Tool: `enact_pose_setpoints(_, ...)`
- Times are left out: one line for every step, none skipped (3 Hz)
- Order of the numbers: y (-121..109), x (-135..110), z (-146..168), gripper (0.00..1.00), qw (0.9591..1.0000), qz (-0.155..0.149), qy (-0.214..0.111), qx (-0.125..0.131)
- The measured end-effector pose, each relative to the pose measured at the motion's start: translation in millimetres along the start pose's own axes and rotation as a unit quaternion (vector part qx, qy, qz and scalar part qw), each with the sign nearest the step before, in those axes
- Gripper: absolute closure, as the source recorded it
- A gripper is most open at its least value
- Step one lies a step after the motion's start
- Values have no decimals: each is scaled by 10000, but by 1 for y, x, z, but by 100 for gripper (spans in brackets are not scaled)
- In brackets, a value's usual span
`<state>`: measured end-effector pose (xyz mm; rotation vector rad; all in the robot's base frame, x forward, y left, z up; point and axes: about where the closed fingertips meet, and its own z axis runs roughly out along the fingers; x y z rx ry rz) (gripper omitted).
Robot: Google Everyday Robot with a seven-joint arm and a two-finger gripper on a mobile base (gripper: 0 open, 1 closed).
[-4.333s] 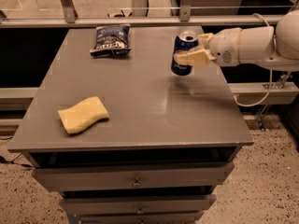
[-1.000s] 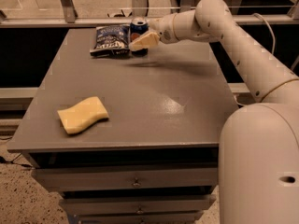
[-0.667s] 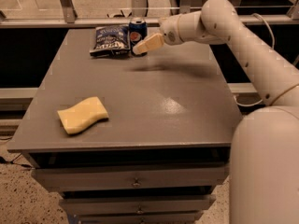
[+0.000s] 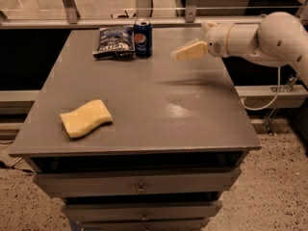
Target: Move pepsi can near blue chip bag
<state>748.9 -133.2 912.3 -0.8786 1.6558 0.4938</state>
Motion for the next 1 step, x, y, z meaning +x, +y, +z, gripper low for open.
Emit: enact_pose_setpoints(-3,2,-2,0,10000,10,30,7)
